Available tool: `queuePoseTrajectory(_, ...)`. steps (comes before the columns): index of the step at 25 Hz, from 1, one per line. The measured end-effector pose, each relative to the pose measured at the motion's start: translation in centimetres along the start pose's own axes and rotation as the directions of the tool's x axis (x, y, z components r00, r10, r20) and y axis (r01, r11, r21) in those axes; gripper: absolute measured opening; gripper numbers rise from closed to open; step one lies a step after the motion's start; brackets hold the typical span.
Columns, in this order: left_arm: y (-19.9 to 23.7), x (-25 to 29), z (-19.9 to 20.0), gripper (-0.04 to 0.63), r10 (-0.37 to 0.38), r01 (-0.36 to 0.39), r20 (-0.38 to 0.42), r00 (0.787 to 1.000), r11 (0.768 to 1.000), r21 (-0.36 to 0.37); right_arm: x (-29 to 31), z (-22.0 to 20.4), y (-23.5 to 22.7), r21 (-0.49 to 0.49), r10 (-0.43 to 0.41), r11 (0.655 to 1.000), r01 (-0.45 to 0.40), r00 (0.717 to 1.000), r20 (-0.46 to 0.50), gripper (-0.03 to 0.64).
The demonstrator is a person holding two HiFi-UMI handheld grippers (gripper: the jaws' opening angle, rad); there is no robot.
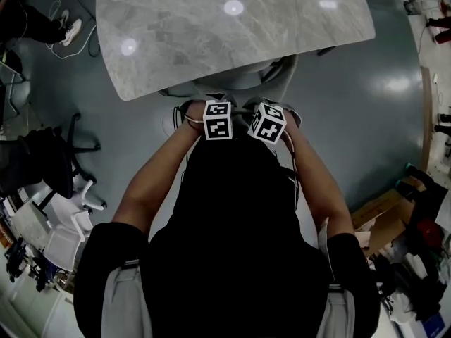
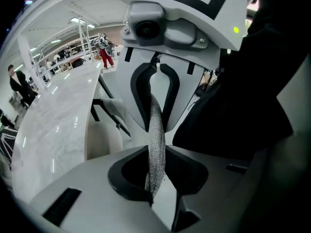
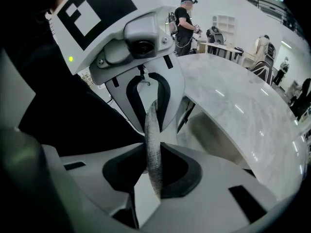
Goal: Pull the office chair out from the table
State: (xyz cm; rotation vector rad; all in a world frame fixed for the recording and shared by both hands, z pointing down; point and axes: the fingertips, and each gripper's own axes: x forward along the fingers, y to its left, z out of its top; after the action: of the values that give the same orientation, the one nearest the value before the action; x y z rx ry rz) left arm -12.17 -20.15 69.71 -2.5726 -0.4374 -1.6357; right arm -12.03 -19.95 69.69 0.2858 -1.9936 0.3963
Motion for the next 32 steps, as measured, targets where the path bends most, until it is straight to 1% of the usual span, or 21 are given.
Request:
queuePoseTrajectory(5,-2.0,0.8,1.0,0.087,0.001,0.000,0.014,1.000,1.000,-0.023,-0.2,-1.4,1.7,0.019,-0.020,1.000,0.020,1.000,0.014,0.084)
queuePoseTrajectory(10,-4.0,1.4,1.4,0.087,0.004,-0.004,0.009,1.000,0.999,-0.037,-0.2,-2.4,3.6,0.010,-0.023,1.000,0.023,1.000,0.008,0.084)
queuePoseTrajectory(14,-6.0,1.9,2.3,0.087,0.010,-0.009,0.012,1.000,0.998,-0.057,-0.5,-3.6,5.5,0.009,-0.012,1.000,0.012,1.000,0.018,0.084)
queuePoseTrajectory(24,-11.2,3.1,3.7,0.087,0.038,-0.038,-0.001,0.999,0.995,-0.087,-0.9,-6.1,10.6,-0.029,0.007,1.000,-0.006,1.000,0.022,0.084)
queuePoseTrajectory(28,-13.2,3.3,3.5,0.087,0.045,-0.045,-0.004,0.999,0.994,-0.097,-0.7,-6.4,12.6,-0.037,0.019,0.999,-0.019,1.000,0.023,0.084)
queuePoseTrajectory(32,-15.5,3.4,3.4,0.087,0.034,-0.035,-0.005,0.999,0.995,-0.098,-0.4,-6.7,14.8,-0.038,0.038,0.999,-0.037,0.999,0.018,0.084)
